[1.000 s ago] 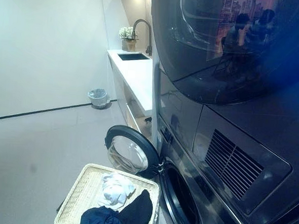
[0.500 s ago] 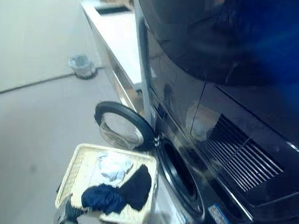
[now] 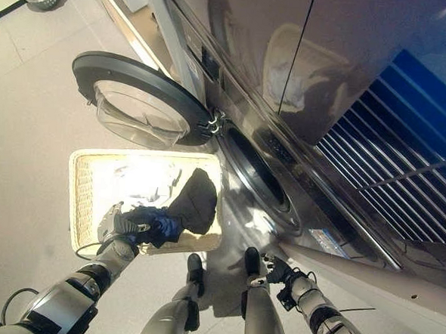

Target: Put the clothes into the washing machine.

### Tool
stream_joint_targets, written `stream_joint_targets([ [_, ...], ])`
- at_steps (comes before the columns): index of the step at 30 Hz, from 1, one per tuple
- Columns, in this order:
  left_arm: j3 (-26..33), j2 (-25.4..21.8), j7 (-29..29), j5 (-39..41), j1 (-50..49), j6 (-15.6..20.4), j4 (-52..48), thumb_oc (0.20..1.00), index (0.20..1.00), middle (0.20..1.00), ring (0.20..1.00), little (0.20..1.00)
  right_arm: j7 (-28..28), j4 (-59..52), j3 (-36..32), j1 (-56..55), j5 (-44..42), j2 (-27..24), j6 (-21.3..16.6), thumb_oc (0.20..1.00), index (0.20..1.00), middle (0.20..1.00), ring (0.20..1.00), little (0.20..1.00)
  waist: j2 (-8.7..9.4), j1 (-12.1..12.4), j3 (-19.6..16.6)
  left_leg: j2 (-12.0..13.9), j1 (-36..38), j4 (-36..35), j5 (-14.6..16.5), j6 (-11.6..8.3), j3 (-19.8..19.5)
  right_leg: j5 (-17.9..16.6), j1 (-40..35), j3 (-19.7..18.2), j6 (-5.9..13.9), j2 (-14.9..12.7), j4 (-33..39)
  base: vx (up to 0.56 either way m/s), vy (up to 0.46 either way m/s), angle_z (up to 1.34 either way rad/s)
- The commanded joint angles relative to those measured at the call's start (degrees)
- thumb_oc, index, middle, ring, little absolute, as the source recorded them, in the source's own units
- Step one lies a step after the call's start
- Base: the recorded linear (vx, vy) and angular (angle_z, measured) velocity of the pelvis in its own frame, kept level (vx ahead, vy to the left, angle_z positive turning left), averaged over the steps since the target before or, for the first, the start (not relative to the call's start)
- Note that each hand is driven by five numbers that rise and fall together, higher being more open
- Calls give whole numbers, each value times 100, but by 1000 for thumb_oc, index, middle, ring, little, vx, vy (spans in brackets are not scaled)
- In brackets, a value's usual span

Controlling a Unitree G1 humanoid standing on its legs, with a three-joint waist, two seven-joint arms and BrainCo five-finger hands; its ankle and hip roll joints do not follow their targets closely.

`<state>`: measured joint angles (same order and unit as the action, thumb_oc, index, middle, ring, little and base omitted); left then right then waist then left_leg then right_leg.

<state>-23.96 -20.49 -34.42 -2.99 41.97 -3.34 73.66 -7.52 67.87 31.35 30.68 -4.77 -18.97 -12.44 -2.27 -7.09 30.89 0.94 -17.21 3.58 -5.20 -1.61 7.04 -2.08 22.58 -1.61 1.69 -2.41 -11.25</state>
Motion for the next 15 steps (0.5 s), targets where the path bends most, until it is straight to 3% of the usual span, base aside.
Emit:
stream_joint_targets([
  [1,-98,-387,190,-32,188,-421,244,1000,1000,1000,1000,1000,76,-480,201,-59,-260,51,-63,1000,1000,1000,1000,1000,469,-120,-110,-522,-476,857,628,75,193,-649,286,-113,257,-28,773,-65,42,-13],
  [15,-863,-835,1093,-814,1081,-1744,409,1000,1000,1000,1000,1000,123,-1261,318,211,-768,-568,-75,1000,1000,1000,1000,1000,602,-450,-110,-435,-2098,1403,520,-146,284,-953,1955,34,219,-37,554,-9,11,-2],
])
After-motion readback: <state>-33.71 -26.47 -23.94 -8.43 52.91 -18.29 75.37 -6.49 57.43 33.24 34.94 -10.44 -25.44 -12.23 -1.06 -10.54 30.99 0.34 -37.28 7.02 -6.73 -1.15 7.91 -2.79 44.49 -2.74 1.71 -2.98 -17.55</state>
